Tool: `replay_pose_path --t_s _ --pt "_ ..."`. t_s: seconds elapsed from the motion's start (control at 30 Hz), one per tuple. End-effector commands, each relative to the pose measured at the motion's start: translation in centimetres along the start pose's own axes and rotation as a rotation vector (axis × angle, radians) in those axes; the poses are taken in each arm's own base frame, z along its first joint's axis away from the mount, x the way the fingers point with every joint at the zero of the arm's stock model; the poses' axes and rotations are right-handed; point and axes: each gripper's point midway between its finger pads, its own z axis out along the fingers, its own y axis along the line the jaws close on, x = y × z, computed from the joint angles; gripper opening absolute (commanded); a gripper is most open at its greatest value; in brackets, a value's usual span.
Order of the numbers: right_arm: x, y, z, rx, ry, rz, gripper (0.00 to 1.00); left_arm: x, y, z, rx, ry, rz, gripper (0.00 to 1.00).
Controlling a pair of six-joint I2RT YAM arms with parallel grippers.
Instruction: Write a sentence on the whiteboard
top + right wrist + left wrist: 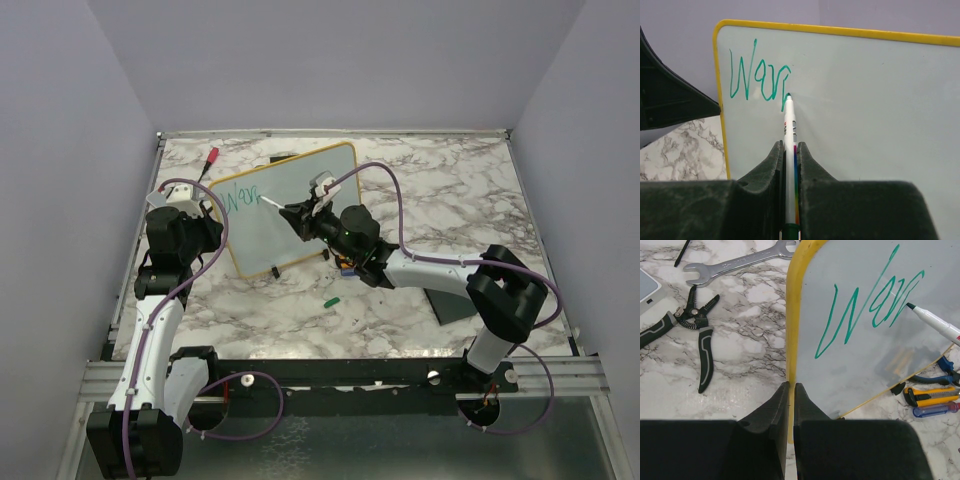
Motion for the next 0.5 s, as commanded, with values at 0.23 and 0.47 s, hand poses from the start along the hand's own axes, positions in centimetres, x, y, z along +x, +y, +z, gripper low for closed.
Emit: replay_pose_path --t_s 0.23,0.47 --pt "-0.6 -1.9 -0.5 0.098 -0.013 -0.015 0.01 -0.3 -1.1 -0.3 0.049 -0.009 -0.002 0.08" --pt "1.6 -1.4 -1.2 0.065 0.045 -0.004 0.01 -0.4 -1.1 -0.3 0.052 -0.01 -0.001 0.08"
